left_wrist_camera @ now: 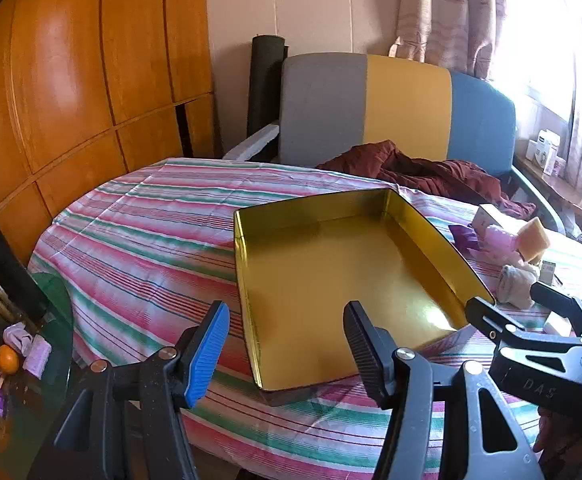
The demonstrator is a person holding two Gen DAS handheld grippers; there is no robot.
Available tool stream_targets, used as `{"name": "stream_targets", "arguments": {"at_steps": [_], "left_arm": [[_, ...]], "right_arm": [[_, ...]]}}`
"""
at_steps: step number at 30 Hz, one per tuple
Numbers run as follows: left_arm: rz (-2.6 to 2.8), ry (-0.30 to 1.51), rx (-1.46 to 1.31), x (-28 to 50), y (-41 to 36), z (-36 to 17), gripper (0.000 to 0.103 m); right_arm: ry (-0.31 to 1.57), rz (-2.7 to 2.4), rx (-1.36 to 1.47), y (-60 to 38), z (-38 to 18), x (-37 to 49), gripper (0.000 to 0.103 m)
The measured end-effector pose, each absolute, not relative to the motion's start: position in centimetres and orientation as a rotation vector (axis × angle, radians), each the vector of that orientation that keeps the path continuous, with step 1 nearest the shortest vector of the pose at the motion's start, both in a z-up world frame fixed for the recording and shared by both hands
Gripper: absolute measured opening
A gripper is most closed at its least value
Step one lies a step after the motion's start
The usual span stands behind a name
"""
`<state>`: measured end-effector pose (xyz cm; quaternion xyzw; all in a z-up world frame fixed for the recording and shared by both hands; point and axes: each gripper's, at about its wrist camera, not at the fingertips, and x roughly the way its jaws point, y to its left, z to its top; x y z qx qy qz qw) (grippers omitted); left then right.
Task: Organize objects
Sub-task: 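Move both grippers from the gold tray toward the pile of items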
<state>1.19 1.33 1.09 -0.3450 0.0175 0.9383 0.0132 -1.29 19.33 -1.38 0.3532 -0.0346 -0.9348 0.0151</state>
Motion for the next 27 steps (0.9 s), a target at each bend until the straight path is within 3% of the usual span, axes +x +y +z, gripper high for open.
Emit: {"name": "stream_targets", "arguments": {"at_steps": [13, 25, 27], "left_arm": [[2.499, -0.074, -1.117, 1.1, 3.5, -0.4, 0.061], [2.319, 0.071, -1.054, 1.8, 8.1, 0.2, 0.062], [2.295, 0.080, -1.061, 1.5, 9.0, 0.2, 0.068]], "right_arm": [[-0.179, -2.958, 1.157, 24.3, -1.1, 0.4, 0.103], [-0.081, -3.005, 1.449, 31.5, -2.2, 5.2, 0.103], [-0.093, -3.016, 1.506, 33.3, -2.4, 6.5, 0.103]]}}
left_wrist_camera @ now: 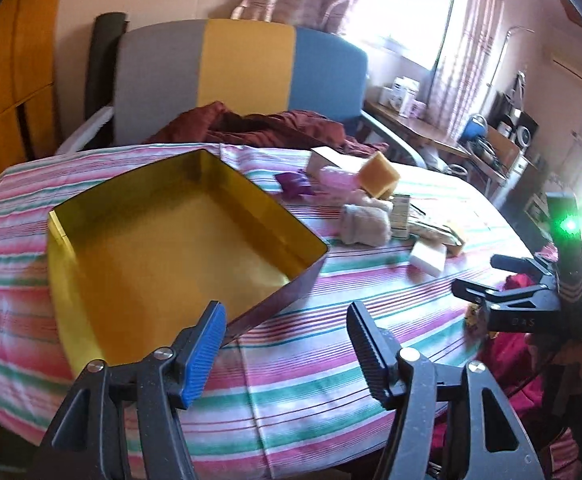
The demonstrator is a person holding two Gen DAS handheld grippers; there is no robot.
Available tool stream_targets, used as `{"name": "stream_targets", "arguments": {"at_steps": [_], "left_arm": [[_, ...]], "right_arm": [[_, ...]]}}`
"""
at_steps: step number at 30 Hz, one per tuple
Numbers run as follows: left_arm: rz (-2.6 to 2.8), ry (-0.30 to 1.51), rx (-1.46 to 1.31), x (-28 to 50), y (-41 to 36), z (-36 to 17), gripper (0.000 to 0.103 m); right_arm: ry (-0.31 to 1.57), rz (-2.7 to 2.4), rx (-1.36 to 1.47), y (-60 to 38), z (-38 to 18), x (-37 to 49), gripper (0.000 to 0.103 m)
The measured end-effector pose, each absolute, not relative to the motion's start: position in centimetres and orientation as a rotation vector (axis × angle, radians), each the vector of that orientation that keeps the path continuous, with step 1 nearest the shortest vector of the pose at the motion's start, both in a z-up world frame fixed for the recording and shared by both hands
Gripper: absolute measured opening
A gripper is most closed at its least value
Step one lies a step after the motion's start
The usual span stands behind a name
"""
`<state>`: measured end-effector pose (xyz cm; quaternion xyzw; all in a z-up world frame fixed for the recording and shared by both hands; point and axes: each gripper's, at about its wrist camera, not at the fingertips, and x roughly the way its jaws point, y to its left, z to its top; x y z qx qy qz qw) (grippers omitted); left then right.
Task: Organize objects
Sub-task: 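Move both grippers from the gold tray toward the pile of items, then grasp the yellow knit glove with the right gripper while the left grasps the beige sock roll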
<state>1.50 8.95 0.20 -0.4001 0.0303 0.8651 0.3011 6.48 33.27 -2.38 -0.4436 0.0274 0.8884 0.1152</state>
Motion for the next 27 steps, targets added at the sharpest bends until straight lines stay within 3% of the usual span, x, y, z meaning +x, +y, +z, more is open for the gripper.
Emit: {"name": "stream_targets", "arguments": {"at_steps": [16, 18, 21, 22, 25, 27], "left_arm": [[2.020, 0.160, -1.217, -1.8, 18.4, -1.6, 0.071], [2.013, 0.170, -1.212, -2.5, 19.5, -1.6, 0.071], [2.011, 0.189, -1.207, -3.6, 21.2, -1.6, 0.071], [2.005, 0.189, -1.208, -4.1, 22.0, -1.6, 0.071], [2.017, 0.237, -1.195, -5.4, 24.5, -1.7, 0.071], [2.011, 0.249, -1.203, -6.2, 25.9, -2.1, 0.079]], "right_arm": [[0.385, 2.310, -1.534, 42.2, -6.3, 11.4, 0.100], [0.395, 2.284, -1.584, 42.5, -7.2, 11.1, 0.091], [0.369, 2.264, -1.610, 42.4, -8.2, 10.5, 0.061], [0.367, 2.264, -1.605, 42.5, -8.3, 10.4, 0.056], [0.379, 2.299, -1.580, 42.9, -8.0, 9.9, 0.049], [0.395, 2.342, -1.541, 43.2, -7.4, 9.6, 0.047]]}}
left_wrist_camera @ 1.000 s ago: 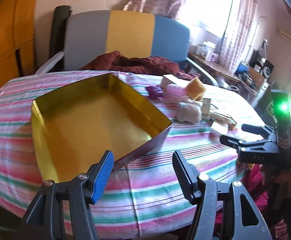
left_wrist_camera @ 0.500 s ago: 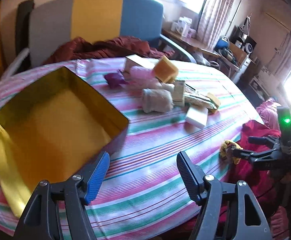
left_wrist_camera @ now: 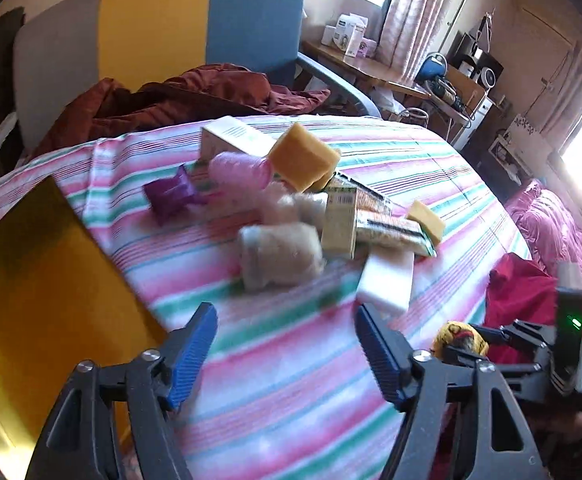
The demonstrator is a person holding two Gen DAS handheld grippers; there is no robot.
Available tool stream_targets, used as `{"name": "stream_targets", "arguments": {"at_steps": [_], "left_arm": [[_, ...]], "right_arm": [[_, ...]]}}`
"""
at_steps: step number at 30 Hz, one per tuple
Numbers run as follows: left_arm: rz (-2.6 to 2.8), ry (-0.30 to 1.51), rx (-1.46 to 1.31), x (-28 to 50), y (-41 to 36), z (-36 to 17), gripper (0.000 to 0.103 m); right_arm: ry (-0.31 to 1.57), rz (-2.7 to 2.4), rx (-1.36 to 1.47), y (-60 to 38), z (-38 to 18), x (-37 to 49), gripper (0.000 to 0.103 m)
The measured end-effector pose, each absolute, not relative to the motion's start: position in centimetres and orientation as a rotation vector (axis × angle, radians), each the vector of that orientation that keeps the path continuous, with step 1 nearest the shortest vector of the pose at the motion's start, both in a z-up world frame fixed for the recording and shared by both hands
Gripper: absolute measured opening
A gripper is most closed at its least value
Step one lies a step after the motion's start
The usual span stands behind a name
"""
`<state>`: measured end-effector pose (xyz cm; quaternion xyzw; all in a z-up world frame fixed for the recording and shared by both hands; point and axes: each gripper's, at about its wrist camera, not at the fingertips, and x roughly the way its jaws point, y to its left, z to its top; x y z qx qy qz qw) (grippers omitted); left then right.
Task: Organize objects
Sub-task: 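Grasp the yellow knit glove with the right gripper while the left grasps the beige sock roll, then carry the glove and sock roll in both grippers over the gold tray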
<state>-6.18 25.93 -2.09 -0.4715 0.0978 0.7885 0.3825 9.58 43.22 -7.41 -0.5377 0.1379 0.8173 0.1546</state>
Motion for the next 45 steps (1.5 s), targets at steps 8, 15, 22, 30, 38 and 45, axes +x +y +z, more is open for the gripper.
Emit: {"name": "stream_targets", "arguments": {"at_steps": [8, 15, 22, 30, 38, 45], "left_arm": [[2.031, 0.202, -1.337, -10.8, 30.6, -5.2, 0.080], [2.012, 0.143, -1.449, -12.9, 32.4, -8.1, 0.078], [2.023, 0.182, -1.399, -12.5, 32.7, -9.1, 0.067], [2.058, 0.153, -1.271, -9.6, 29.1, -6.3, 0.066], [2.118, 0.096, -1.163, -7.5, 24.1, -2.0, 0.066], [2.300, 0.034, -1.112, -7.4, 14.9, 0.4, 0.066]], "right_arm": [[0.382, 2.521, -1.421, 43.1, -6.3, 7.5, 0.047], [0.331, 2.606, -1.375, 42.5, -6.3, 6.5, 0.047], [0.308, 2.622, -1.375, 42.0, -6.5, 6.4, 0.047], [0.289, 2.657, -1.305, 41.7, -5.4, 6.9, 0.047], [0.321, 2.710, -1.261, 40.4, -4.0, 6.8, 0.047], [0.312, 2.824, -1.218, 36.2, -1.8, 4.6, 0.047]]}}
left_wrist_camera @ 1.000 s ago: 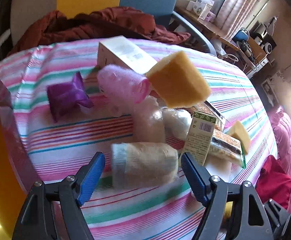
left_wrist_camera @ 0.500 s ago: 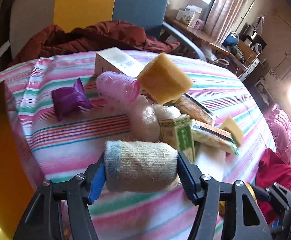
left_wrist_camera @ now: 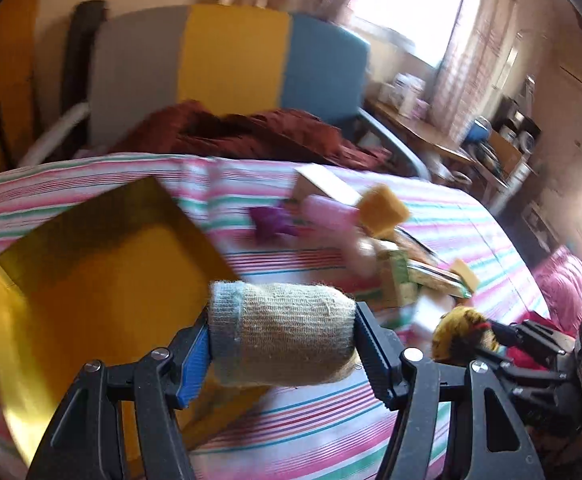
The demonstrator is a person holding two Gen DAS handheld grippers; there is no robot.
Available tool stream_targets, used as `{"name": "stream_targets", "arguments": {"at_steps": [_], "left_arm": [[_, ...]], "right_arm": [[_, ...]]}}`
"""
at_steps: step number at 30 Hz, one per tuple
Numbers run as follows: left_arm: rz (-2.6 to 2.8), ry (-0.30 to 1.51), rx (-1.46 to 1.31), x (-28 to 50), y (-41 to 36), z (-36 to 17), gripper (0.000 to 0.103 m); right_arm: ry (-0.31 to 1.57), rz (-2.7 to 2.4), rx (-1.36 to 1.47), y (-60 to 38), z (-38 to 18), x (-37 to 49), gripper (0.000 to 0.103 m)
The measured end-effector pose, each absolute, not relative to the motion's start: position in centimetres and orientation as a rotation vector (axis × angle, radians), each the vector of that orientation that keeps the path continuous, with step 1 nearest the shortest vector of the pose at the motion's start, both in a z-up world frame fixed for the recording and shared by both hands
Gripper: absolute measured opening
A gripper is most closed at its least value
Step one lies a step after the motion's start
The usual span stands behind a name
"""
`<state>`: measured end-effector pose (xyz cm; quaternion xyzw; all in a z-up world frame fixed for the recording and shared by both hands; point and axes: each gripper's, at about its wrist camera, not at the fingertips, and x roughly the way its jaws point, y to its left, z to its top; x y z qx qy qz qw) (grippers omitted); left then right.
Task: Organize objects
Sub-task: 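Carry the glove and sock roll in both grippers over the gold tray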
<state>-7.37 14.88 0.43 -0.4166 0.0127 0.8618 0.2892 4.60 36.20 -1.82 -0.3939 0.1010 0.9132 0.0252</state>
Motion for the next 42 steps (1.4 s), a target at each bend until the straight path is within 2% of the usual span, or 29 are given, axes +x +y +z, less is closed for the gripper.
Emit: {"name": "stream_targets", "arguments": {"at_steps": [9, 20, 22, 24, 26, 28, 30, 42], "left_arm": [[2.504, -0.061, -1.210, -8.4, 4.2, -1.2, 0.066], [2.603, -0.100, -1.319, -6.5, -1.5, -4.5, 0.068], [2.600, -0.109, -1.325, -6.0, -2.0, -4.6, 0.071], [2.629, -0.090, -1.318, -5.4, -2.3, -4.4, 0.079], [2.651, -0.103, -1.298, -4.9, -3.1, -4.0, 0.080], [2.662, -0.129, -1.290, -4.5, -3.7, -3.7, 0.080], [2.671, -0.156, -1.279, -4.1, -4.2, -3.4, 0.081], [2.726, -0.228, -1.234, -3.4, -5.8, -1.2, 0.081]], "right_arm": [[0.264, 2.997, -1.235, 28.8, 0.2, -0.3, 0.047], [0.099, 3.105, -1.338, 19.8, 0.1, -5.7, 0.048], [0.061, 3.113, -1.372, 18.2, -0.4, -6.3, 0.051], [0.007, 3.118, -1.402, 16.6, -1.0, -6.8, 0.053], [-0.044, 3.134, -1.421, 15.0, -1.3, -7.1, 0.057], [-0.093, 3.148, -1.405, 14.0, -1.3, -7.0, 0.066], [-0.120, 3.166, -1.386, 13.2, -1.0, -6.7, 0.071], [-0.241, 3.147, -1.211, 11.2, 2.1, -4.2, 0.076]]}}
